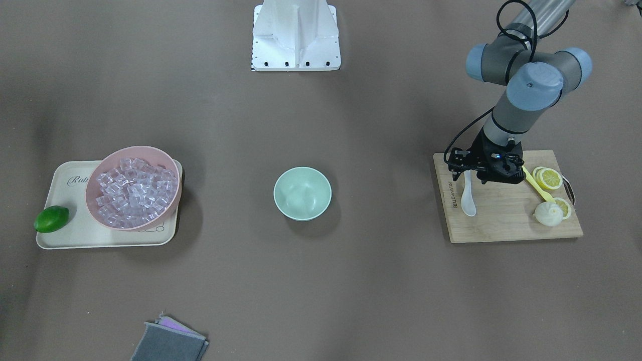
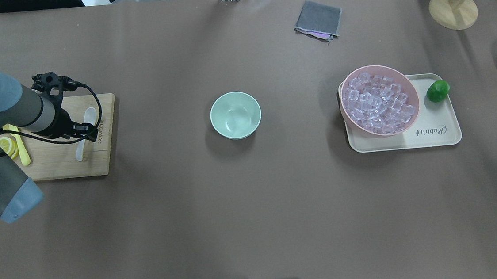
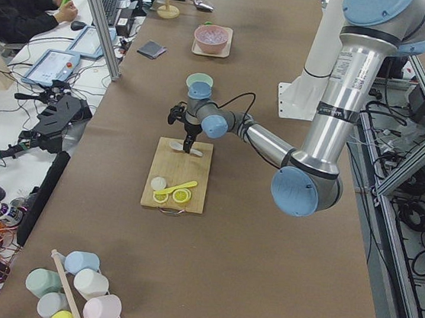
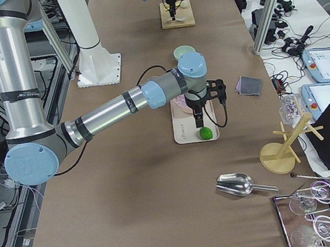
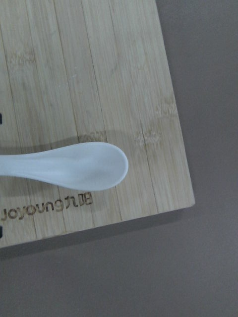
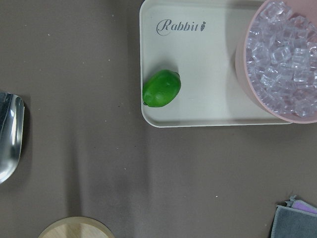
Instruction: Put spoon and ice into bowl
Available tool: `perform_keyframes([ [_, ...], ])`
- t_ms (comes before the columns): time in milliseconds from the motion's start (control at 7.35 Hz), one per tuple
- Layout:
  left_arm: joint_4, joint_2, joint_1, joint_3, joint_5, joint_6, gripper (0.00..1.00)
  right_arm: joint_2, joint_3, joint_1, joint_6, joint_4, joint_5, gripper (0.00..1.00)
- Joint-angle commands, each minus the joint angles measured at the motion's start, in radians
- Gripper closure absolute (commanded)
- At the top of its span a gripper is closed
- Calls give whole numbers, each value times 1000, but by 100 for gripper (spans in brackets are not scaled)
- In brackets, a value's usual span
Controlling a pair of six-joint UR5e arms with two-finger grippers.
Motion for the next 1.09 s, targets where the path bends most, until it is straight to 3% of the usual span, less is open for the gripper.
perform_keyframes([
  [0,-2,-1,0,9,-1,-1,31,16,1,-17,20,1,-1,0],
  [408,-8,-4,2,23,-5,-3,47,30,0,-33,43,1,-7,0],
  [816,-9,-4,6,41,-8,-3,48,53,0,-57,66,-1,-25,0],
  [952,-9,-6,6,40,-8,-3,52,58,0,-60,66,-1,-26,0],
])
